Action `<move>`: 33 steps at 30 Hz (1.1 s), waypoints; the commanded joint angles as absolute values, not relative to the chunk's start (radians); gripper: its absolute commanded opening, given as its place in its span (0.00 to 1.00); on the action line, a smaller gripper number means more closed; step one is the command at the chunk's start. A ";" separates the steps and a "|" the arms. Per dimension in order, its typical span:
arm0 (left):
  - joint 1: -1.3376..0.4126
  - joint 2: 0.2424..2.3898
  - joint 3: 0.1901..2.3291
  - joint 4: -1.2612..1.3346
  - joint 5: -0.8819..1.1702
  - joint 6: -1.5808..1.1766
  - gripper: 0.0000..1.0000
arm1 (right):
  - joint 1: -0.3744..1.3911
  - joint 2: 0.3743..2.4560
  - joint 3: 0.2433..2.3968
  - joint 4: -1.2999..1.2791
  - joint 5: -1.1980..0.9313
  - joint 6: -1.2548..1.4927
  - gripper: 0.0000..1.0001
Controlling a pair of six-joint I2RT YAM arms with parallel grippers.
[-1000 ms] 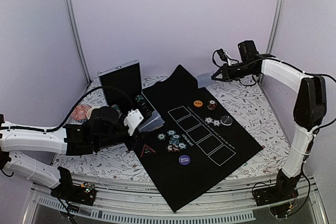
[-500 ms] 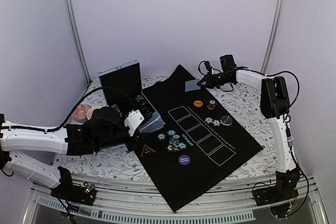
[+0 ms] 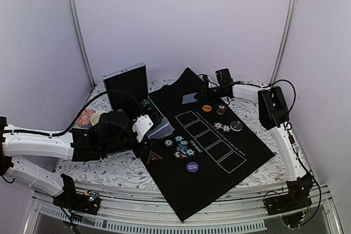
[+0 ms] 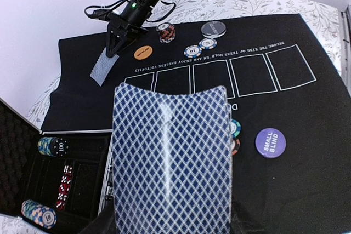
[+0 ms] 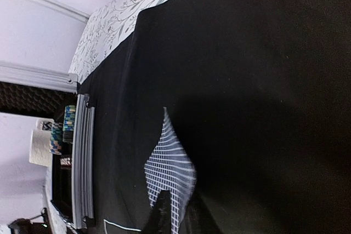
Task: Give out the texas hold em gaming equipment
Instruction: Distribute the poker card in the big blind area, then pick up the poker card from the face-down deck piles.
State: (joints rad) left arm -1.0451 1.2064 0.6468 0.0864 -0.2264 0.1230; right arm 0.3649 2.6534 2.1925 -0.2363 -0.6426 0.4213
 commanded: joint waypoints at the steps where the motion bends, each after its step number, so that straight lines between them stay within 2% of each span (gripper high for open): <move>1: -1.034 1.197 0.677 0.087 -0.232 0.125 0.47 | 0.362 2.653 2.229 -0.231 -0.557 0.417 0.27; 6: -1.034 1.184 0.674 0.077 -0.231 0.119 0.47 | 0.364 2.550 2.215 -0.319 -0.444 0.340 0.64; 7: -1.036 1.180 0.673 0.077 -0.234 0.119 0.47 | 0.367 2.518 2.213 -0.337 -0.421 0.306 0.77; 8: -1.036 1.177 0.672 0.077 -0.236 0.123 0.47 | 0.373 2.481 2.212 -0.361 -0.403 0.281 0.83; 9: -1.037 1.172 0.672 0.077 -0.236 0.126 0.47 | 0.382 2.443 2.208 -0.385 -0.383 0.244 0.99; 14: -1.042 1.166 0.677 0.073 -0.260 0.158 0.47 | 0.499 2.122 2.056 -0.490 -0.364 -0.022 0.99; 20: -1.051 1.165 0.684 0.070 -0.277 0.180 0.47 | 0.606 1.832 1.686 -0.380 -0.701 -0.088 0.99; 25: -1.058 1.157 0.693 0.078 -0.269 0.187 0.46 | 0.678 1.786 1.557 -0.360 -0.767 -0.029 0.99; 33: -1.068 1.155 0.692 0.096 -0.265 0.200 0.46 | 0.734 1.855 1.542 -0.322 -0.841 -0.020 1.00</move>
State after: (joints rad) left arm -1.0550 1.1736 0.6640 0.0662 -0.2611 0.1837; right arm 0.7197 1.8347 1.5425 -0.3611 -0.7559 -0.0383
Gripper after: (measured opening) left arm 0.464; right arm 0.993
